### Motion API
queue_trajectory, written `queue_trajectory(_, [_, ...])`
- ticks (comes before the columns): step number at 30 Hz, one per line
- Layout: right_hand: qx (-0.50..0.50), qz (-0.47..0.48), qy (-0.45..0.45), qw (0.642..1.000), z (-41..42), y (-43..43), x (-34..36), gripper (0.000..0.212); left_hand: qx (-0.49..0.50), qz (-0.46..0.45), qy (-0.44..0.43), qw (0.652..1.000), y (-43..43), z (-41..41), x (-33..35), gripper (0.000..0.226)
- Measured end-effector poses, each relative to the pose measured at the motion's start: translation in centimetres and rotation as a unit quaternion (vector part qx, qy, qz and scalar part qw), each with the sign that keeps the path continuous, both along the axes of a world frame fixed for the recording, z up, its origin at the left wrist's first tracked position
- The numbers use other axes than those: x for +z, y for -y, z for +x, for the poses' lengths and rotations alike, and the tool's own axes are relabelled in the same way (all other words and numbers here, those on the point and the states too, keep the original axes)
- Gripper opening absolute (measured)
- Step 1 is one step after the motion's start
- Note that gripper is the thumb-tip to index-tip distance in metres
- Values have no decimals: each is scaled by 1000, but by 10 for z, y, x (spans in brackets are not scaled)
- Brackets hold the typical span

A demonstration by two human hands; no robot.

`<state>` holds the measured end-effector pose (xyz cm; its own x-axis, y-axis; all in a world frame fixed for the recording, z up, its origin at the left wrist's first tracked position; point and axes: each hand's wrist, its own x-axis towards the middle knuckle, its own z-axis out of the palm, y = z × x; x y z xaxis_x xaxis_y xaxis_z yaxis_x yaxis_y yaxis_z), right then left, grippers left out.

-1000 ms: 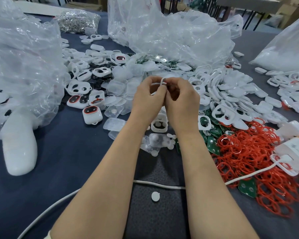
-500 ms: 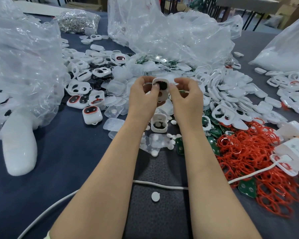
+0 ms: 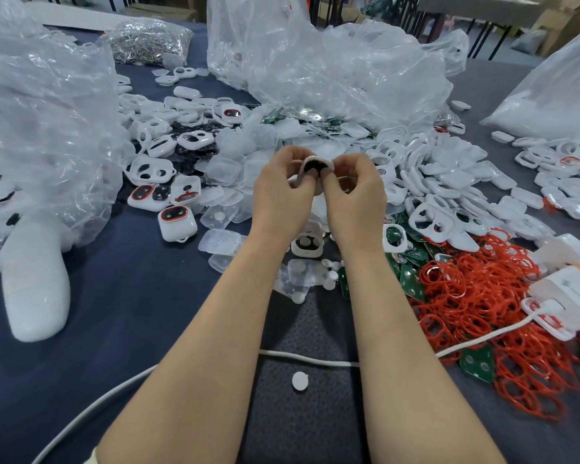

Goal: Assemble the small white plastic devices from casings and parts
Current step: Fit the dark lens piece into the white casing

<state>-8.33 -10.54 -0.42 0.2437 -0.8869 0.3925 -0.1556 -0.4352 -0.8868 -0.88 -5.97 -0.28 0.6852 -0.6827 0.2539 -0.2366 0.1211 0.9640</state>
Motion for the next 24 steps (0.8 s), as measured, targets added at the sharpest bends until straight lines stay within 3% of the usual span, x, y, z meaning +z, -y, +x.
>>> queue_trajectory(4, [-16, -107, -25, 994, 4, -3, -4, 6, 78, 5, 119, 990, -1, -3, -2, 17])
queue_trajectory(9, [-35, -161, -9, 986, 8, -6, -6, 5, 132, -13, 214, 968, -6, -7, -1, 20])
queue_trajectory(17, [4, -159, 46, 986, 8, -14, -3, 12, 166, -93, 223, 956, -8, -9, 2, 9])
queue_trajectory(24, [-5, -146, 82, 986, 9, -17, 0, 17, 157, -103, 218, 958, -7, -7, 0, 12])
